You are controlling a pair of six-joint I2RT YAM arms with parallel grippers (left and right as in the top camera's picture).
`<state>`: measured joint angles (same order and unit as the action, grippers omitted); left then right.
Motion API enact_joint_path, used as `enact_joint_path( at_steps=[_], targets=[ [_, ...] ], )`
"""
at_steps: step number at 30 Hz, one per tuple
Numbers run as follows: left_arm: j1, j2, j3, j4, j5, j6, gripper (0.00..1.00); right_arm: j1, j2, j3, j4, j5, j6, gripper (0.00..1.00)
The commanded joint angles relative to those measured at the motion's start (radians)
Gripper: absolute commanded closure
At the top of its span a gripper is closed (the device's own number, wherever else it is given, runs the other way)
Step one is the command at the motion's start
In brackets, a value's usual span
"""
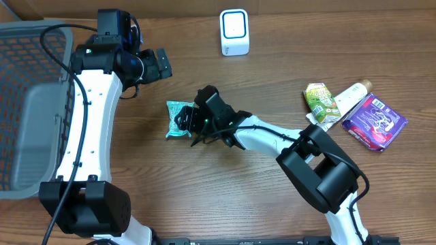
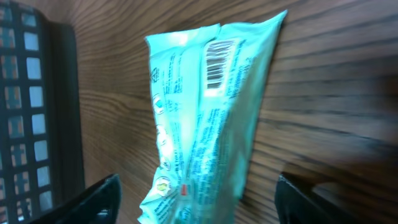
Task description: Scan the item barcode
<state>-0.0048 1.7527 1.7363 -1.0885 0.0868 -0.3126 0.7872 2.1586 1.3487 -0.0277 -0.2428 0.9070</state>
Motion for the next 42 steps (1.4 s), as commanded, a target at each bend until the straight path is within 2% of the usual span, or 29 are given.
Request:
enact_joint_path(
  at_steps=[1, 6, 9, 11, 17, 25, 28, 31, 36, 37, 38, 40, 42],
  targets=[
    [-0.002, -0.013, 0.015, 0.000, 0.008, -0.009, 0.00, 0.016, 0.038, -0.003, 0.013, 0.042, 0.003, 0.30],
    [-0.002, -0.013, 0.015, 0.000, 0.007, -0.009, 0.00, 0.026, 0.047, -0.003, -0.034, 0.090, 0.003, 0.61],
    [-0.002, -0.013, 0.015, 0.000, 0.008, -0.009, 0.00, 0.018, 0.047, -0.002, -0.090, 0.079, 0.003, 0.86],
    [-0.002, -0.013, 0.015, 0.000, 0.007, -0.009, 0.00, 0.000, 0.042, 0.002, -0.149, 0.038, -0.048, 0.96],
    [-0.002, -0.013, 0.015, 0.000, 0.008, -0.009, 0.00, -0.089, -0.021, 0.035, -0.296, -0.093, -0.222, 0.96],
    [-0.002, -0.013, 0.015, 0.000, 0.008, -0.009, 0.00, -0.192, -0.120, 0.095, -0.616, -0.150, -0.733, 0.96],
    [-0.002, -0.013, 0.015, 0.000, 0.007, -0.009, 0.00, -0.214, -0.126, 0.095, -0.682, -0.058, -0.861, 0.96],
    [-0.002, -0.013, 0.015, 0.000, 0.008, -0.009, 0.00, -0.228, -0.126, 0.095, -0.704, 0.120, -0.886, 0.96],
    [-0.002, -0.013, 0.015, 0.000, 0.007, -0.009, 0.00, -0.252, -0.126, 0.095, -0.664, 0.307, -0.885, 0.87],
    [-0.002, -0.013, 0.015, 0.000, 0.008, -0.009, 0.01, -0.257, -0.126, 0.096, -0.658, 0.314, -0.885, 0.79],
    [-0.002, -0.013, 0.015, 0.000, 0.008, -0.009, 0.00, -0.267, -0.126, 0.098, -0.656, 0.313, -0.885, 0.66],
    [-0.002, -0.013, 0.015, 0.000, 0.008, -0.009, 0.00, -0.282, -0.126, 0.108, -0.658, 0.312, -0.861, 0.53],
    [-0.002, -0.013, 0.015, 0.000, 0.007, -0.009, 0.00, -0.300, -0.130, 0.123, -0.667, 0.304, -0.813, 0.50]
  ],
)
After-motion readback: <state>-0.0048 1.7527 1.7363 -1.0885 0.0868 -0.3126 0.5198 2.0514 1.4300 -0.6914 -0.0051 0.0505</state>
